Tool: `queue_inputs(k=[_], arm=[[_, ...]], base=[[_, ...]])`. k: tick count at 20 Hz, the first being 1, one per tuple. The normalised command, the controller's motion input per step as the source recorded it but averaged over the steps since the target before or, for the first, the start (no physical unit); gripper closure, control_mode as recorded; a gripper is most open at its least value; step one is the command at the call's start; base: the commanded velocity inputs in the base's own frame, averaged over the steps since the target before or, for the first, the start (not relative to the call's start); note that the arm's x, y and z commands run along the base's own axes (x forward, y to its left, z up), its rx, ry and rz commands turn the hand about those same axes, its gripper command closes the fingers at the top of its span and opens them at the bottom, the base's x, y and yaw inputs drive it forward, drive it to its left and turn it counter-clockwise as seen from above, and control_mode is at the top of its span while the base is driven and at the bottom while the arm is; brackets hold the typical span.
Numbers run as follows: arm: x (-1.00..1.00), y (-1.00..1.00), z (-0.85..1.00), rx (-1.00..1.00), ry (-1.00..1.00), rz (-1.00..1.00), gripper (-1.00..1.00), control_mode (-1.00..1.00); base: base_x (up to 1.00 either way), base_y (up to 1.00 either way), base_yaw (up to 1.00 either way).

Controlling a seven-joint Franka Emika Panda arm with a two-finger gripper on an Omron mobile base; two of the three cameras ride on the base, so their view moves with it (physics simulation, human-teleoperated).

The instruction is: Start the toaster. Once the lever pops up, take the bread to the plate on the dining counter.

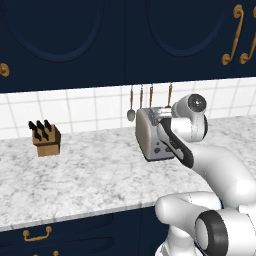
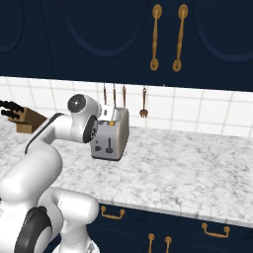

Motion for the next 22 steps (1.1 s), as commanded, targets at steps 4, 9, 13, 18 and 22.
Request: queue_inputs(k=[4, 9, 13, 18, 22], arm=[[0.00, 0.00, 0.00, 0.00, 0.00, 0.00, -1.00, -1.00], [0.00, 0.00, 0.00, 0.00, 0.00, 0.00, -1.00, -1.00], [0.00, 0.00, 0.00, 0.00, 0.00, 0.00, -1.00, -1.00], [0.00, 0.00, 0.00, 0.00, 0.00, 0.00, -1.00, -1.00], [0.00, 0.00, 0.00, 0.00, 0.00, 0.00, -1.00, -1.00]], base=[[0.00, 0.00, 0.00], [0.00, 0.00, 0.00], [0.00, 0.00, 0.00], [0.00, 0.00, 0.00], [0.00, 0.00, 0.00]])
